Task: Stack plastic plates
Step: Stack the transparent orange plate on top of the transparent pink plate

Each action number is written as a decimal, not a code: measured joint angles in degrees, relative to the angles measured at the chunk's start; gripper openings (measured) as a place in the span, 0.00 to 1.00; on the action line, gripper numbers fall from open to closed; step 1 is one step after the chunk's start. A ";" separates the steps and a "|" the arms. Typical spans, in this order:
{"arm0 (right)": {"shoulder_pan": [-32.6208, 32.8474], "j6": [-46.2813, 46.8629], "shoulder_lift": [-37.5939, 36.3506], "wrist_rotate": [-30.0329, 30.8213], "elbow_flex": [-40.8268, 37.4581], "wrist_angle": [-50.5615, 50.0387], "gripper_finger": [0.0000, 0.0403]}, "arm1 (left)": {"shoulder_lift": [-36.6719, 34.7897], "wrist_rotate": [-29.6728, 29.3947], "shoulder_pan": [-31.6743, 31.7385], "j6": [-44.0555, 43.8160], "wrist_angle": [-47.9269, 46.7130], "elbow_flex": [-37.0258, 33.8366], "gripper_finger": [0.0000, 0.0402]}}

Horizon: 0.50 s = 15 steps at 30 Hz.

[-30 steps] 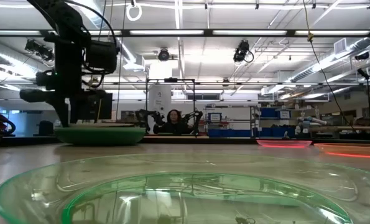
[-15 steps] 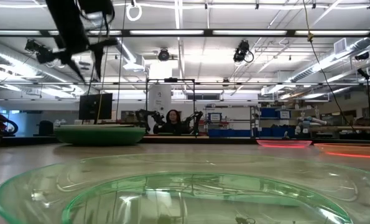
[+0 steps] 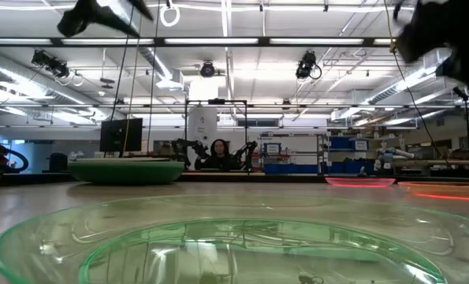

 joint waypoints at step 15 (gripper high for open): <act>-15.79 -5.50 11.85 -6.23 -6.02 3.45 0.54 | -0.39 3.93 -15.55 28.07 19.16 -1.02 0.43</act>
